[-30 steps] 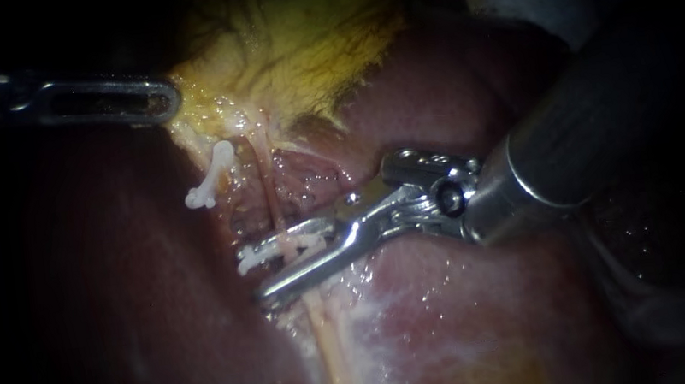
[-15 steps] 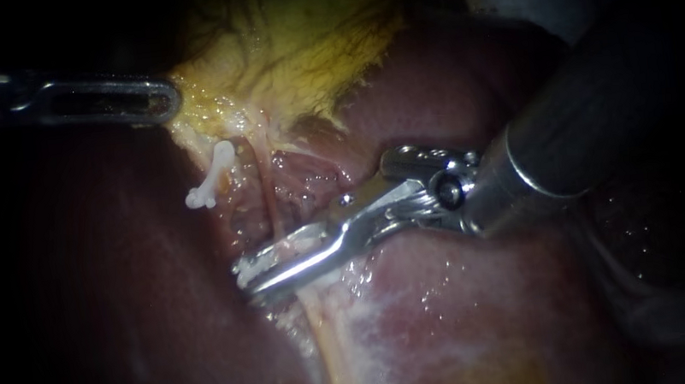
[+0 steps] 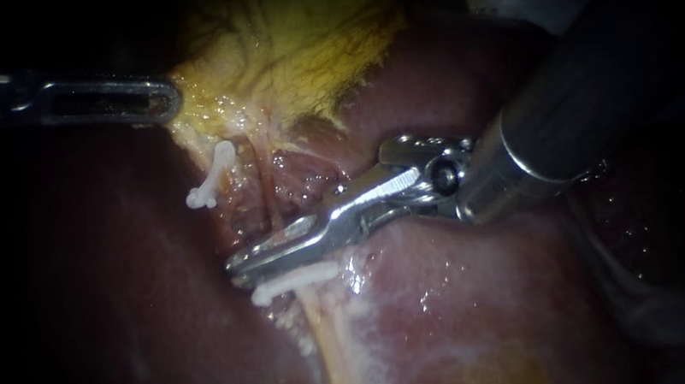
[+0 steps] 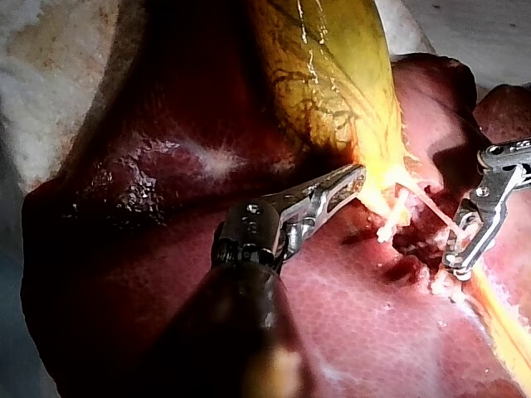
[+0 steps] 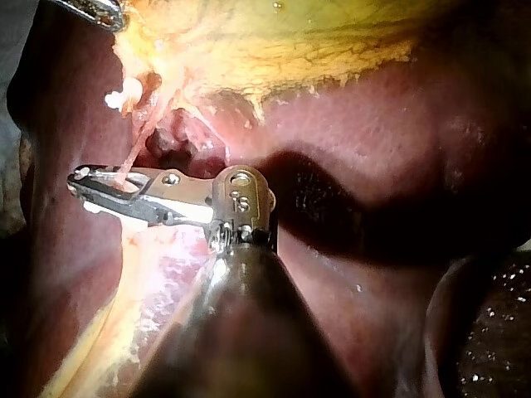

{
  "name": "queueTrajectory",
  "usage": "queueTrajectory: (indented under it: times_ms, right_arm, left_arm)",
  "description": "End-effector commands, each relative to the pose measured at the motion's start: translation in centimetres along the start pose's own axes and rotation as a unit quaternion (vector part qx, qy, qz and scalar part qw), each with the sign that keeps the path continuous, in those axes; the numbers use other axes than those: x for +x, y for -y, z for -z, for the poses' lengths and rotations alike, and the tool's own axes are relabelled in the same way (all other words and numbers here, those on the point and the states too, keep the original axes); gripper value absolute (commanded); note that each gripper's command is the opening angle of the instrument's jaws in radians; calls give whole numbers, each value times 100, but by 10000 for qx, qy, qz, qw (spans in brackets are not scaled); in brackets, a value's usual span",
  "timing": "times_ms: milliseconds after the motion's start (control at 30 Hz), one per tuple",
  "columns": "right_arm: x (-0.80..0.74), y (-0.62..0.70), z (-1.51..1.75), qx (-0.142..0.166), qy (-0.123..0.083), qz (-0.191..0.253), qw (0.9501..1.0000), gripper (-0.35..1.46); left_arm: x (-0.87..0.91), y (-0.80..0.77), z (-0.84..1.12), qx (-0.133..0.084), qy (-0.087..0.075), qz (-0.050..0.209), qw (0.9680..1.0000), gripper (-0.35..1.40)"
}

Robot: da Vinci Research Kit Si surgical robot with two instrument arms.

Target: Clipping second clip right tube

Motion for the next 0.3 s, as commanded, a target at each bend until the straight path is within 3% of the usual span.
queueTrajectory:
  times_ms: [33, 300]
  right_arm:
    - [-1, -1, 0, 16, 9, 7, 10000, -35]
    - [-1, -2, 1, 12, 9, 10, 10000, -35]
  left_arm:
    - [0, 0, 0, 0, 0, 0, 10000, -35]
    - [0, 1, 0, -3, 2, 1, 10000, -35]
